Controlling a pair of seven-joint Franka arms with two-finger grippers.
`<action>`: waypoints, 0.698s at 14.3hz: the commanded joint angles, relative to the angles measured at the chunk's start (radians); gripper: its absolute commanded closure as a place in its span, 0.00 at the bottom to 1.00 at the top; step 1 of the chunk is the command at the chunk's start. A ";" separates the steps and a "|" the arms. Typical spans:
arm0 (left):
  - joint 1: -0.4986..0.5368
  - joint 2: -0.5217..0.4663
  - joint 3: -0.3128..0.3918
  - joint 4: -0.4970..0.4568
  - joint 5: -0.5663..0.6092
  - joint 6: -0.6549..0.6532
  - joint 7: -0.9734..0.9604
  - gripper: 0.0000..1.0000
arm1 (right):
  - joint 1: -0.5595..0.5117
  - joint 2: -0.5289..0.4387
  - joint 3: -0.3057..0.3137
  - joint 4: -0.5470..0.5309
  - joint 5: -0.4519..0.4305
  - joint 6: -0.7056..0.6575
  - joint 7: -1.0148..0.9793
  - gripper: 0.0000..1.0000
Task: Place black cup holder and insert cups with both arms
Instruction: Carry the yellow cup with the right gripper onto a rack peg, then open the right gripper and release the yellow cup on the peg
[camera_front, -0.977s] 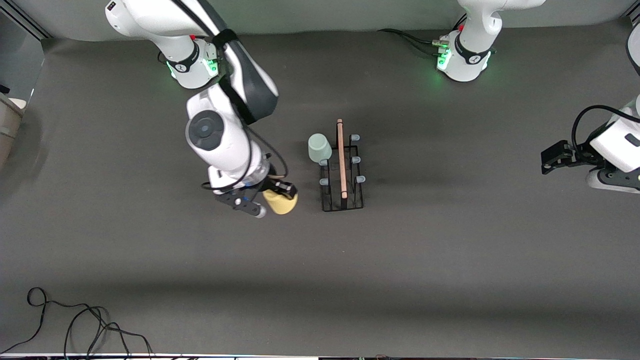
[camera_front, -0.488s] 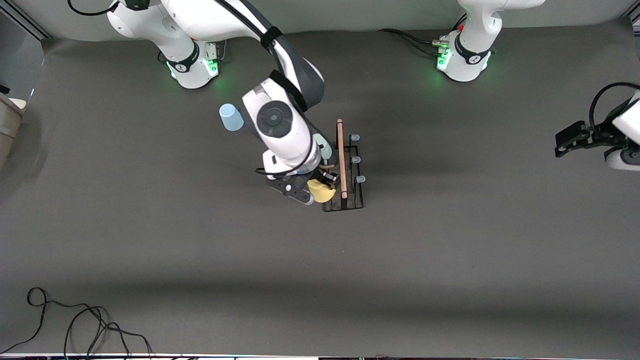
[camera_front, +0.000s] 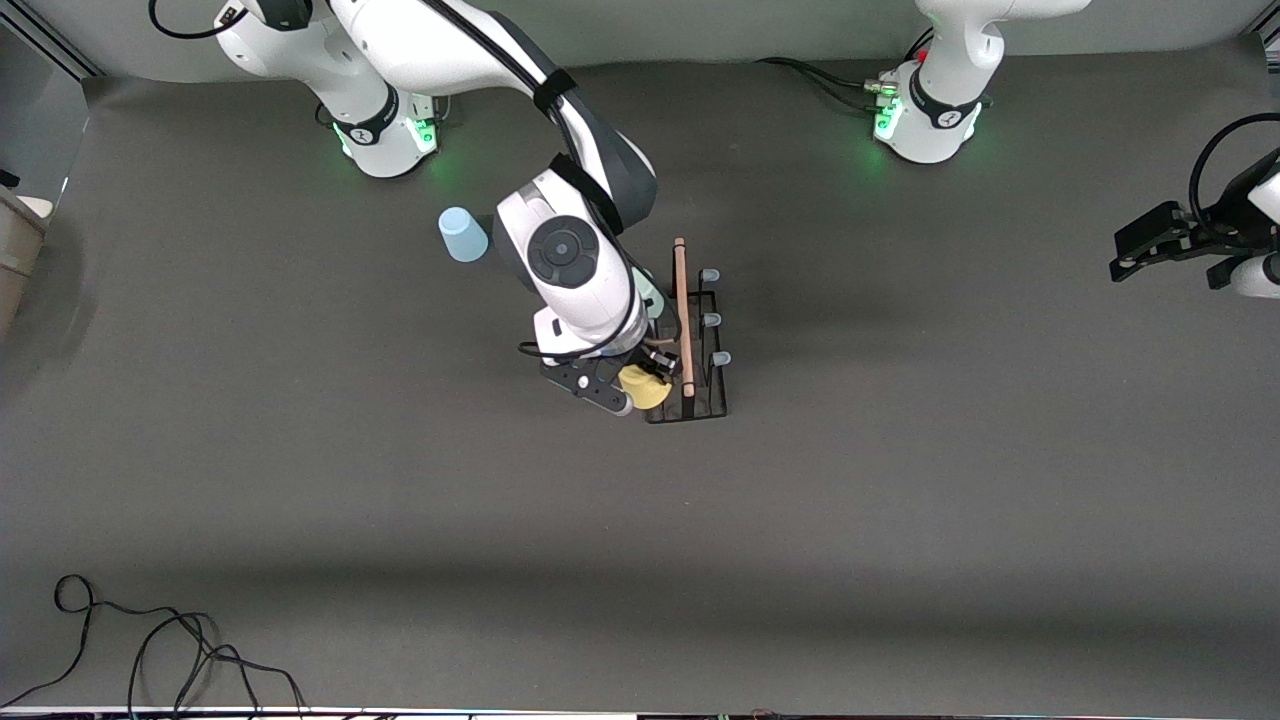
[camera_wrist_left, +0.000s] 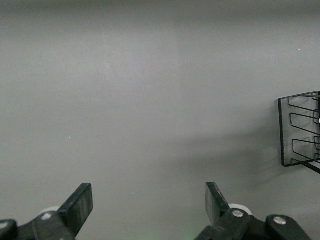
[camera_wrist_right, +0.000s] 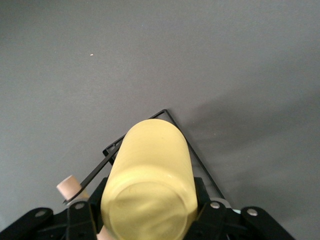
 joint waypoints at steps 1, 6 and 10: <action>0.002 -0.008 -0.002 -0.011 -0.007 -0.022 -0.020 0.00 | 0.011 0.039 -0.008 0.029 -0.008 0.029 0.027 1.00; -0.001 0.006 -0.002 -0.014 0.005 -0.004 -0.031 0.00 | 0.010 0.043 -0.008 0.029 -0.009 0.031 0.027 0.17; -0.005 0.010 -0.006 -0.014 0.037 -0.021 -0.029 0.00 | 0.010 0.040 -0.008 0.029 -0.009 0.031 0.024 0.01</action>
